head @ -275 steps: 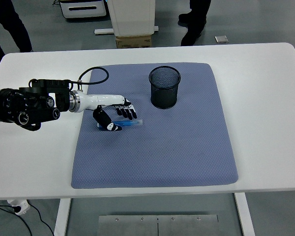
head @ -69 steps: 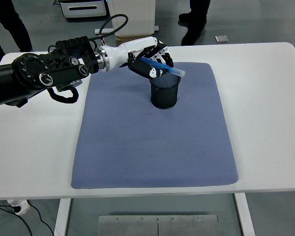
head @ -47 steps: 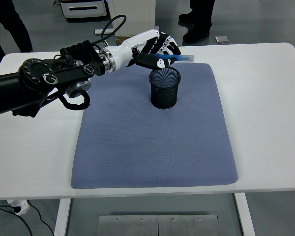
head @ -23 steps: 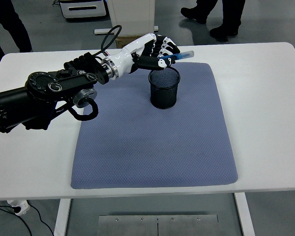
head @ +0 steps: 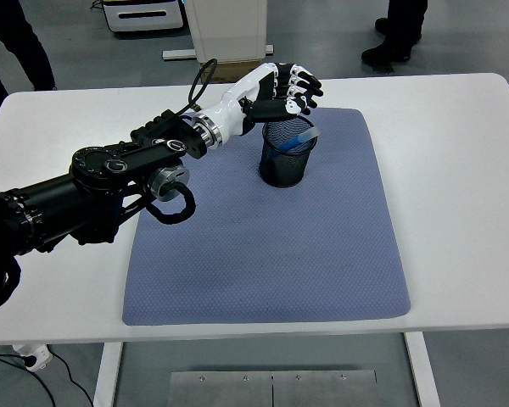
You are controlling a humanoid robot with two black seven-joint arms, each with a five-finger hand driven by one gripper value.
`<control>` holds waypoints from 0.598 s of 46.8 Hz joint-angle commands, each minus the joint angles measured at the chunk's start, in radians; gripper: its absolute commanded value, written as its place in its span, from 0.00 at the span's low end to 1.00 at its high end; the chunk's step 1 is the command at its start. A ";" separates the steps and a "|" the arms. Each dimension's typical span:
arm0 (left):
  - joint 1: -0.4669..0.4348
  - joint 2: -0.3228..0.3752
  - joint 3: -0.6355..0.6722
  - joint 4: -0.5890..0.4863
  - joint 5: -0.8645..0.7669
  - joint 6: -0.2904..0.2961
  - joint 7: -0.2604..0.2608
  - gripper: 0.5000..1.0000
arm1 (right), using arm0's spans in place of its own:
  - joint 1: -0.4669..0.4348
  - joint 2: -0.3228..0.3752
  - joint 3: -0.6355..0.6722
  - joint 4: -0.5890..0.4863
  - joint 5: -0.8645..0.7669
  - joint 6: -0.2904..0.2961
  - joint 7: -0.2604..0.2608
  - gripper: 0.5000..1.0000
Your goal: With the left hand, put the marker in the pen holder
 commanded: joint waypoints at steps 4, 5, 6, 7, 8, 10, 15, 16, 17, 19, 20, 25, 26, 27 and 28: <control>0.007 -0.008 -0.029 0.000 0.000 0.017 0.000 0.00 | 0.000 0.000 0.000 0.000 0.000 -0.001 0.000 1.00; 0.007 -0.008 -0.035 0.000 0.000 0.019 0.000 0.00 | 0.000 0.000 0.000 0.000 0.000 -0.001 0.000 1.00; 0.007 -0.008 -0.041 0.000 0.000 0.019 0.000 0.00 | 0.000 0.000 0.000 0.000 0.000 0.001 -0.002 1.00; 0.007 -0.007 -0.046 0.000 0.000 0.019 0.000 0.00 | 0.000 0.000 0.000 0.000 0.000 -0.001 -0.002 1.00; 0.006 -0.007 -0.052 0.000 0.000 0.019 0.000 0.00 | 0.000 0.000 0.000 0.000 0.000 -0.001 0.000 1.00; 0.006 -0.005 -0.061 0.000 0.000 0.019 0.000 0.00 | 0.000 0.000 0.000 0.000 0.000 0.001 -0.002 1.00; 0.004 0.003 -0.079 0.000 0.000 0.019 0.000 0.06 | 0.000 0.000 0.000 0.000 0.000 -0.001 0.000 1.00; 0.004 0.004 -0.082 0.000 0.000 0.019 0.000 0.14 | 0.000 0.000 0.000 0.000 0.000 -0.001 0.000 1.00; 0.006 0.006 -0.082 0.000 0.000 0.020 0.000 0.25 | 0.000 0.000 0.000 0.000 0.000 -0.001 0.000 1.00; 0.007 0.009 -0.084 0.000 -0.002 0.022 0.000 0.61 | 0.000 0.000 0.000 0.000 0.000 -0.001 -0.002 1.00; 0.009 0.009 -0.085 0.000 -0.003 0.025 0.000 0.81 | 0.000 0.000 0.000 0.000 0.000 0.001 0.000 1.00; 0.013 0.015 -0.098 0.000 -0.017 0.071 0.000 1.00 | 0.000 0.000 0.000 0.000 0.000 -0.001 0.000 1.00; 0.016 0.018 -0.101 0.000 -0.020 0.080 0.000 1.00 | 0.000 0.000 0.000 0.000 0.000 0.001 -0.002 1.00; 0.020 0.024 -0.102 0.000 -0.023 0.086 0.000 1.00 | 0.000 0.000 0.000 0.000 0.000 -0.001 0.000 1.00; 0.023 0.032 -0.107 0.000 -0.022 0.091 0.000 1.00 | 0.000 0.000 0.000 0.000 0.000 -0.001 0.000 1.00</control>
